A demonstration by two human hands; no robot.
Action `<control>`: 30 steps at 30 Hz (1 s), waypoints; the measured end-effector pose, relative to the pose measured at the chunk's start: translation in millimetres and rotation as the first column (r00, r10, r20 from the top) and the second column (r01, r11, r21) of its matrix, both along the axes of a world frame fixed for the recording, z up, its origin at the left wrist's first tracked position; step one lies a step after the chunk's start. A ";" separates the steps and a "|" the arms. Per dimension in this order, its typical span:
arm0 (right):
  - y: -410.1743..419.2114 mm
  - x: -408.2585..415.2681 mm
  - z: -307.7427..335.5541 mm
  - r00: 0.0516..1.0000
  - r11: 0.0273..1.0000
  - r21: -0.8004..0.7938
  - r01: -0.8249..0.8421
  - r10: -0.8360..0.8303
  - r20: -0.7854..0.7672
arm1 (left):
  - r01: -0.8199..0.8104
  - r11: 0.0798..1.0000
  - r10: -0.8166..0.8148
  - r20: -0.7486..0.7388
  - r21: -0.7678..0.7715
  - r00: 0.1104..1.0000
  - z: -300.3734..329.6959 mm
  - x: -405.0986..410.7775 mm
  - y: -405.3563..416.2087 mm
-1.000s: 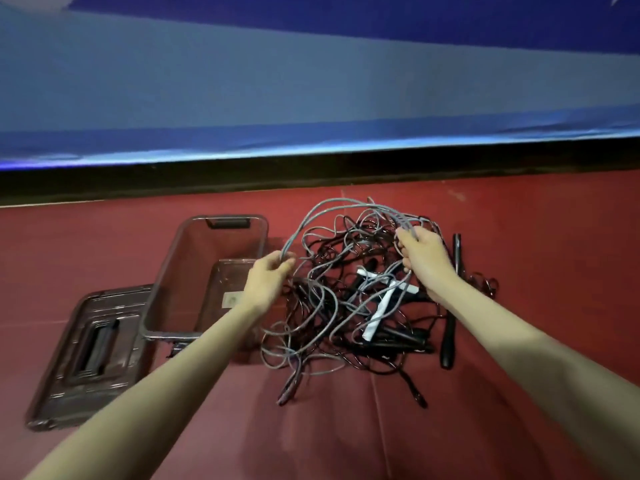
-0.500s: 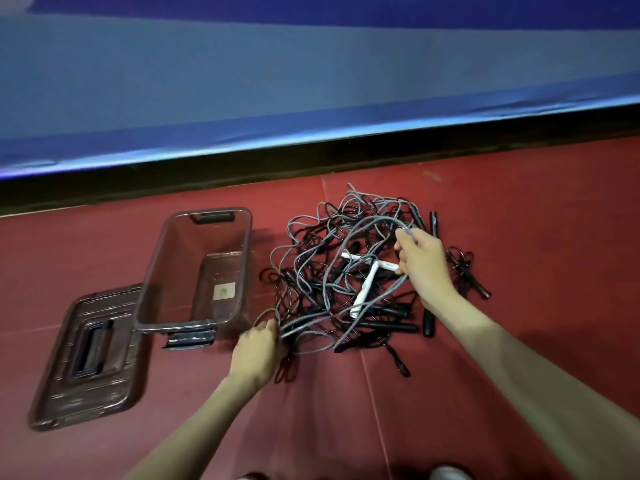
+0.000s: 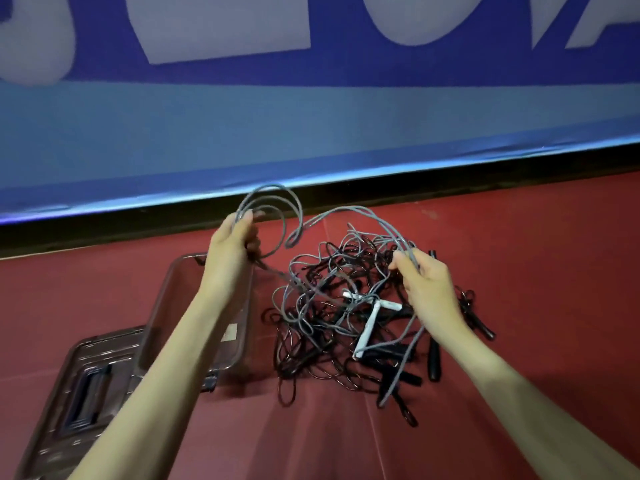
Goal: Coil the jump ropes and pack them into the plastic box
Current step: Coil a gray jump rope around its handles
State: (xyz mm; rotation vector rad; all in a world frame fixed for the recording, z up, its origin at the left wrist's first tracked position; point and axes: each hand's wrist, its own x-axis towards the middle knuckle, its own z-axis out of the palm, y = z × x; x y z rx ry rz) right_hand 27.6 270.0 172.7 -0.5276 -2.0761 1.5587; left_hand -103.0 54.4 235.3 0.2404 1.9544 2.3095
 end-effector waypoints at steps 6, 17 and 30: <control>4.4 -0.8 0.2 1.000 1.000 0.010 0.009 -0.008 -0.015 | 0.057 0.960 -0.100 0.147 0.273 0.984 50.8 -10.6 6.9; 9.8 4.5 13.7 0.998 0.986 0.151 -0.069 0.067 0.015 | 0.307 0.717 -0.252 0.178 -0.626 0.951 -96.8 -3.1 -5.7; -5.9 18.1 12.0 0.909 0.873 0.275 -0.403 0.347 0.229 | 0.213 0.595 -0.635 -0.292 -0.775 0.715 -65.0 50.3 20.9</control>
